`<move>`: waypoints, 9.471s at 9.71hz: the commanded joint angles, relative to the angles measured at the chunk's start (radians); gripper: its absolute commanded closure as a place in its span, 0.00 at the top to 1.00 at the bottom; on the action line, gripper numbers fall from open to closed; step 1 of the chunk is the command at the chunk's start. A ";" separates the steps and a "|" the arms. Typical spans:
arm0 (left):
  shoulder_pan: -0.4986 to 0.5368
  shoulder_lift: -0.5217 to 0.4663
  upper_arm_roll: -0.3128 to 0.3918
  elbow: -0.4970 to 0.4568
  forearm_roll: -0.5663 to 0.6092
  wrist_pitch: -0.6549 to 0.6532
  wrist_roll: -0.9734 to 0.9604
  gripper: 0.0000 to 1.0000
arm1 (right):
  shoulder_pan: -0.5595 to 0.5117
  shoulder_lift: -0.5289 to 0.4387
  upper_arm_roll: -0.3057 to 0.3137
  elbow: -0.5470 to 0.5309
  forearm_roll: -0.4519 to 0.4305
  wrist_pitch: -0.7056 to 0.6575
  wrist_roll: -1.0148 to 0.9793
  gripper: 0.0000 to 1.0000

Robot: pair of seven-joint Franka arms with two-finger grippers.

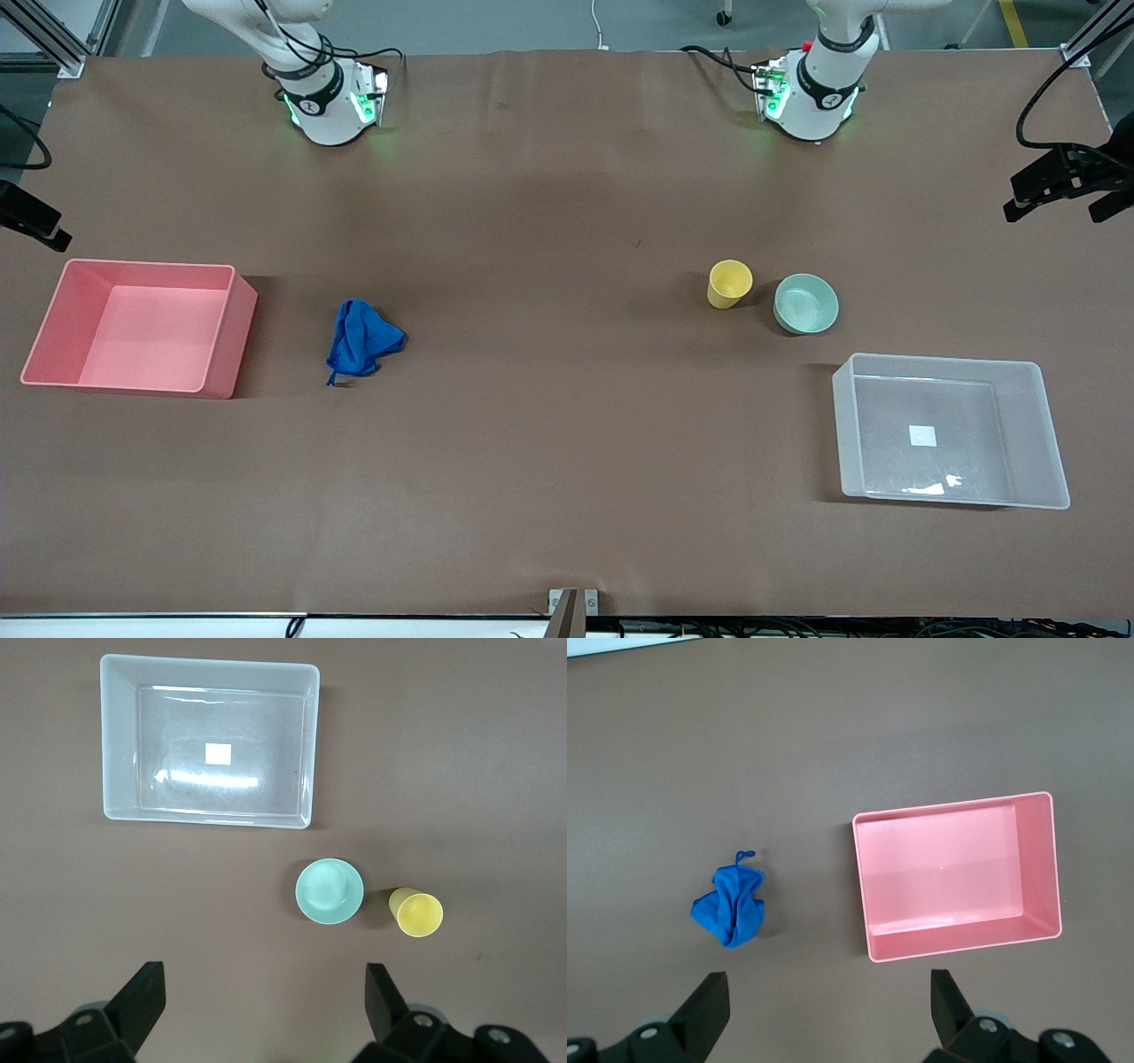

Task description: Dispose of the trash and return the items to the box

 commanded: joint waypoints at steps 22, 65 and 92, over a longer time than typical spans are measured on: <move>-0.015 0.253 -0.027 -0.958 -0.008 1.197 -0.046 0.96 | 0.054 0.165 0.185 -0.703 0.000 0.859 0.222 1.00; 0.012 0.136 0.067 -0.446 -0.113 0.726 0.176 1.00 | 0.003 0.042 -0.062 -0.170 0.041 0.145 -0.151 1.00; 0.018 0.009 -0.244 -0.844 -0.054 0.845 -0.076 0.00 | 0.017 -0.014 -0.034 -0.024 0.038 -0.037 -0.081 1.00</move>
